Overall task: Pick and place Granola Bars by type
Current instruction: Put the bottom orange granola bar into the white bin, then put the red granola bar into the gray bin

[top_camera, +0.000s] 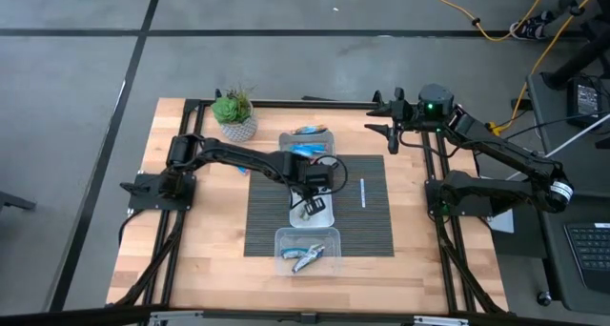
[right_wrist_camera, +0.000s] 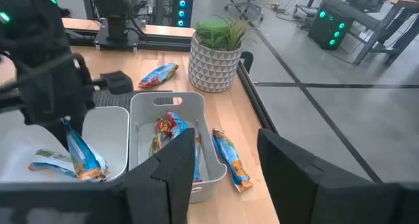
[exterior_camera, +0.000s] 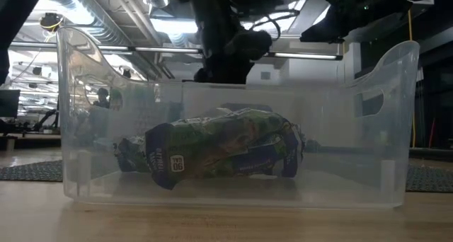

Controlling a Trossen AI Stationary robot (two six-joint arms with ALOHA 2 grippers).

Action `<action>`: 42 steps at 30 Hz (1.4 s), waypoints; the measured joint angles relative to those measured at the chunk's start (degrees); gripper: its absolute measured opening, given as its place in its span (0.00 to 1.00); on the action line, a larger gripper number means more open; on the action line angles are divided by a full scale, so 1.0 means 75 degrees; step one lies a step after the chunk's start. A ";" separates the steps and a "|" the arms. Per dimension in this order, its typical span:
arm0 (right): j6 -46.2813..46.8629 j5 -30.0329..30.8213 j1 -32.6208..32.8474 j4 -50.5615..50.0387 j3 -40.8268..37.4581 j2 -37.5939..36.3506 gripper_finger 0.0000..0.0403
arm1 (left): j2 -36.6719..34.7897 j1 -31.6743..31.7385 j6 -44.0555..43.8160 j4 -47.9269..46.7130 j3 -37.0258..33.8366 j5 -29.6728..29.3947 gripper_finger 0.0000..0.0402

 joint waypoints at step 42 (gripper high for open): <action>0.0026 -0.0003 0.0000 -0.0018 0.0000 0.0000 0.42 | -0.0474 0.0063 -0.0936 0.0550 -0.0932 0.0454 0.40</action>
